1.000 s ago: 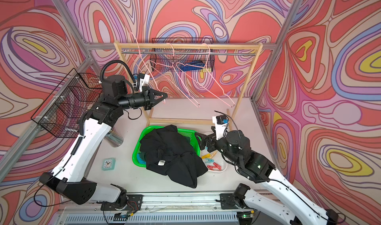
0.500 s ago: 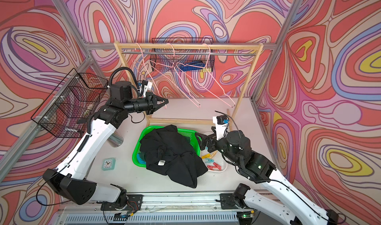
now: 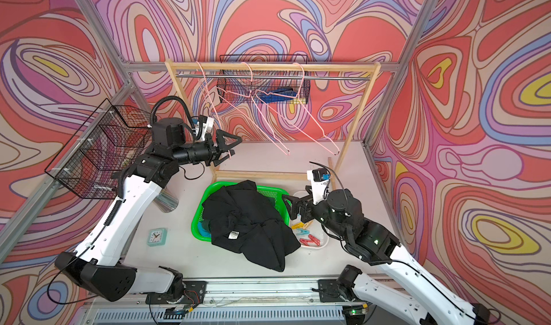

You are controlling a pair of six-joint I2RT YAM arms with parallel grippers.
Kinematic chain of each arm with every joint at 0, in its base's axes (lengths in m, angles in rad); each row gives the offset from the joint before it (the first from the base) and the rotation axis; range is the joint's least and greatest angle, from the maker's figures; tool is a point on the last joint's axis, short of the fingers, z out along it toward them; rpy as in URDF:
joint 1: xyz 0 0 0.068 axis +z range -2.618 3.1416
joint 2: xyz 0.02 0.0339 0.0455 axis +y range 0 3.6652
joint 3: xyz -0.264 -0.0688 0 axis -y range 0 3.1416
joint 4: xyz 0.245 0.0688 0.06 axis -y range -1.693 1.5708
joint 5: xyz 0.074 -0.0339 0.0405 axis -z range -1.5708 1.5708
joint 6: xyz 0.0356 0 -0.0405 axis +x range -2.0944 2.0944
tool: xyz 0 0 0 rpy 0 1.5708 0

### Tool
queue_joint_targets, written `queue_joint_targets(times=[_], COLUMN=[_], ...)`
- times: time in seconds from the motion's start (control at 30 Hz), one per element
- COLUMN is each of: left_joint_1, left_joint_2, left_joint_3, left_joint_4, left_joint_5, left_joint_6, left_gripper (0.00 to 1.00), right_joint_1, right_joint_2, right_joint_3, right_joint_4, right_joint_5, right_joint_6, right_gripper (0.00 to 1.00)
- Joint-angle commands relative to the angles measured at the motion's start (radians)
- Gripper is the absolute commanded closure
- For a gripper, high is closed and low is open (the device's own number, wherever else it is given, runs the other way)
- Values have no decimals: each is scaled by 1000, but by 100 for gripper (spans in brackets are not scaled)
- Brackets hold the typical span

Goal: Remove the clothespins securing t-shirts to the hanger
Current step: Place the hanger on the clothes rail.

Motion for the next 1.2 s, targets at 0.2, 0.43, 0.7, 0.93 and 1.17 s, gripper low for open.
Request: queue_joint_targets(times=[0.2, 0.43, 0.7, 0.93, 1.17], left_joint_1=[9, 11, 11, 12, 13], left_joint_2=[-78, -40, -78, -142, -213], left_joint_3=[94, 267, 275, 179, 24], left_joint_4=[-143, -342, -429, -479, -507], left_joint_5=[-83, -169, -357, -480, -531], left_joint_6=[132, 270, 382, 438, 460], left_gripper=[0, 0, 0, 0, 0], right_joint_1=[2, 2, 2, 2, 3], right_joint_2=[69, 161, 301, 340, 343], right_joint_3=[-22, -43, -84, -143, -171], right_joint_4=[-57, -90, -111, -87, -93], right_joint_5=[-31, -129, -218, -284, -307], right_joint_6=[50, 55, 82, 69, 79], right_gripper=[2, 2, 2, 2, 16])
